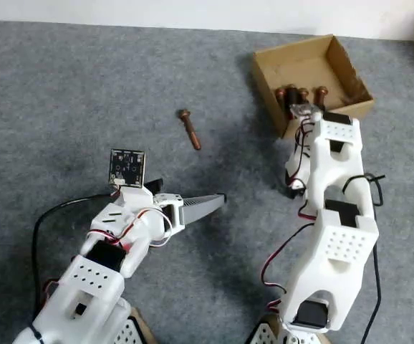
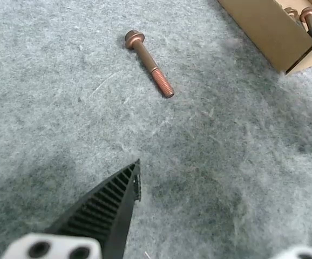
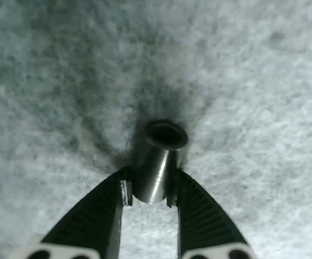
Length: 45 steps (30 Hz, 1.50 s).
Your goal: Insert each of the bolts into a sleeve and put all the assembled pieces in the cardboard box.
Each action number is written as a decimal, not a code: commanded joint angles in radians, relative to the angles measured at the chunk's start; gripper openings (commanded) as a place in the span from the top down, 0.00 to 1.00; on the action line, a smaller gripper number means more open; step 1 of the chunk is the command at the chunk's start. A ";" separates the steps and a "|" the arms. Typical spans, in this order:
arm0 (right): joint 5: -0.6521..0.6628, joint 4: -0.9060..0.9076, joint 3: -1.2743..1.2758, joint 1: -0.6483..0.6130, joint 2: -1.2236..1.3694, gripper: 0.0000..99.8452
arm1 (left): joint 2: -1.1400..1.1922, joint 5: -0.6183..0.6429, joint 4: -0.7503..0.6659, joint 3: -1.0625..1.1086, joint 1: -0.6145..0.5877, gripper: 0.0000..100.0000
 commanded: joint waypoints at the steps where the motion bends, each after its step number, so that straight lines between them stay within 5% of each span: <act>1: -0.041 0.025 -0.041 -0.047 -0.004 0.92 | -0.016 -0.009 -0.021 -0.007 0.018 0.49; 26: -0.084 0.067 -0.315 -0.042 0.001 0.90 | -0.016 -0.009 -0.021 -0.007 0.019 0.49; 45: 0.003 0.119 -0.188 -0.070 0.007 0.90 | -0.016 -0.009 -0.021 -0.005 0.019 0.49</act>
